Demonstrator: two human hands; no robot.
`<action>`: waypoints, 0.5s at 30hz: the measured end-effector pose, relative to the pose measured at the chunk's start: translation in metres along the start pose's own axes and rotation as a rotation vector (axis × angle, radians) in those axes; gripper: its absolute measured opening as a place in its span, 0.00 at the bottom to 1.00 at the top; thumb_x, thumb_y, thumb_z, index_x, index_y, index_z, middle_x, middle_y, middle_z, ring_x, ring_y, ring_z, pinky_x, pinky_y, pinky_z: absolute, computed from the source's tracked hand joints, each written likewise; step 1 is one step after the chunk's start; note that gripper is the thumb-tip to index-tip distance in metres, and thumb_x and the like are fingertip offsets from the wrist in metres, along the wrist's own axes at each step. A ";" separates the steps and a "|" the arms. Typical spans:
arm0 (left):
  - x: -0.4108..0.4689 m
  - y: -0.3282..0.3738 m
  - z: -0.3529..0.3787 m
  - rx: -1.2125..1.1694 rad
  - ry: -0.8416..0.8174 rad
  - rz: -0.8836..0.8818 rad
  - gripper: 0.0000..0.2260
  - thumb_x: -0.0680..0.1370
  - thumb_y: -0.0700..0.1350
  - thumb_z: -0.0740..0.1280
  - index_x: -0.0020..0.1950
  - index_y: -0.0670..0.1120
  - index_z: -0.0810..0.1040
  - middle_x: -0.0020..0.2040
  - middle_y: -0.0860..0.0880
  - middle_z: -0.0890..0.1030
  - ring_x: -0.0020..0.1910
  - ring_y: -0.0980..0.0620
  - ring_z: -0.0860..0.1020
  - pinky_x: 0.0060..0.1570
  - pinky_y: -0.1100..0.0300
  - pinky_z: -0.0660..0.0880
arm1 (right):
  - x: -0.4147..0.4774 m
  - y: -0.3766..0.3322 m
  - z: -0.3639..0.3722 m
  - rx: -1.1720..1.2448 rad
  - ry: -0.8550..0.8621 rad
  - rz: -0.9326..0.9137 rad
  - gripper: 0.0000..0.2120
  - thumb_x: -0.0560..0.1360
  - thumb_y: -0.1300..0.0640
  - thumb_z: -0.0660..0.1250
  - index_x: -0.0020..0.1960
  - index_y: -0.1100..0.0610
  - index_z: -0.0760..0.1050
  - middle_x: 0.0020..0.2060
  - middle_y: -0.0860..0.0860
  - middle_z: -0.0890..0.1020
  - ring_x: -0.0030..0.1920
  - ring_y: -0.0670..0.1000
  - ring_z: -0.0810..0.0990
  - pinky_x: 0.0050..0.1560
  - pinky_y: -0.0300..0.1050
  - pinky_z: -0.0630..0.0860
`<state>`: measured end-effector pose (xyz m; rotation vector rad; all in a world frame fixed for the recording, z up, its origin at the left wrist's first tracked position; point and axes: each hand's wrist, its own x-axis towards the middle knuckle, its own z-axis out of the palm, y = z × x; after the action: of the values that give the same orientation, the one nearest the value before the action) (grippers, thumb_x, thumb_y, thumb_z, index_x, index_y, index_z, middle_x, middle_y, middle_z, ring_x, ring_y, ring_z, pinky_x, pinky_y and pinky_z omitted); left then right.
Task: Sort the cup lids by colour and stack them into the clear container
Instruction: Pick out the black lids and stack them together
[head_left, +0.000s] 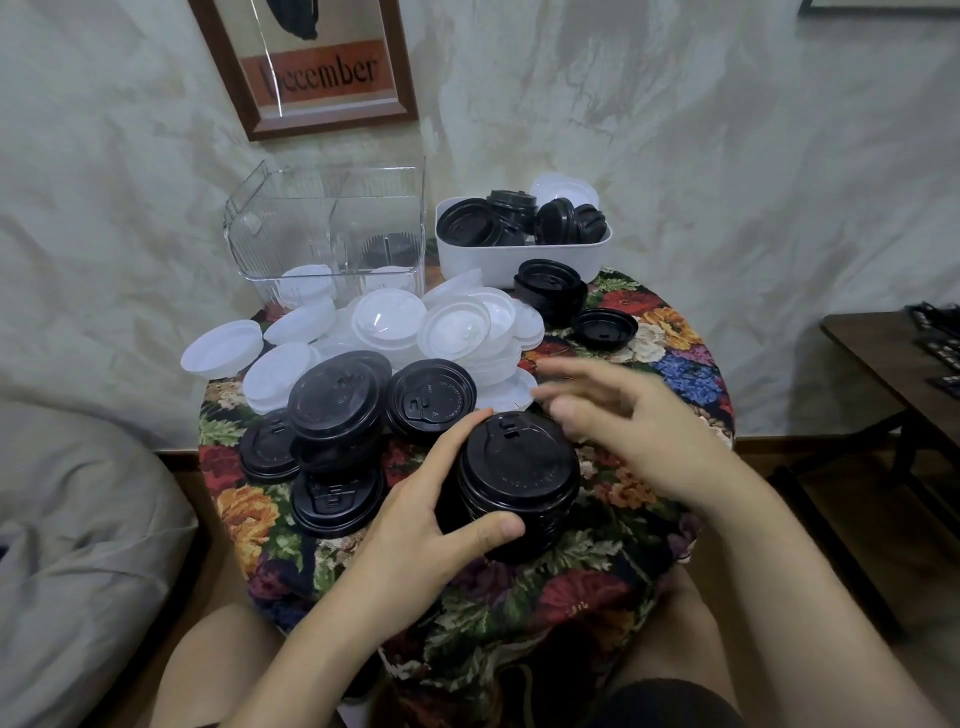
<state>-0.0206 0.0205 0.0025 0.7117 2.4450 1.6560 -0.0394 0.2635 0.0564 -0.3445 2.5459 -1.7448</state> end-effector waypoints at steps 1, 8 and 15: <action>0.000 0.000 0.000 -0.004 0.002 -0.006 0.38 0.70 0.65 0.74 0.77 0.68 0.62 0.69 0.71 0.73 0.70 0.68 0.71 0.67 0.63 0.67 | 0.013 0.004 -0.005 -0.038 0.119 -0.015 0.17 0.77 0.45 0.73 0.65 0.45 0.80 0.54 0.44 0.86 0.58 0.45 0.84 0.58 0.46 0.81; 0.000 0.002 0.000 -0.034 -0.001 -0.042 0.37 0.68 0.65 0.75 0.74 0.73 0.62 0.68 0.73 0.73 0.69 0.70 0.71 0.66 0.65 0.66 | 0.114 0.040 -0.033 -0.804 0.412 -0.019 0.22 0.80 0.50 0.69 0.73 0.49 0.74 0.69 0.50 0.77 0.70 0.56 0.72 0.68 0.53 0.70; 0.001 0.004 -0.003 -0.046 -0.007 -0.045 0.37 0.67 0.66 0.75 0.74 0.73 0.63 0.70 0.70 0.74 0.71 0.67 0.71 0.69 0.57 0.66 | 0.159 0.063 -0.041 -0.937 0.345 -0.029 0.17 0.81 0.53 0.67 0.69 0.53 0.76 0.68 0.52 0.77 0.71 0.57 0.68 0.70 0.54 0.68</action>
<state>-0.0214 0.0200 0.0074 0.6508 2.3920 1.6848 -0.2107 0.2902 0.0281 -0.0844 3.4599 -0.5096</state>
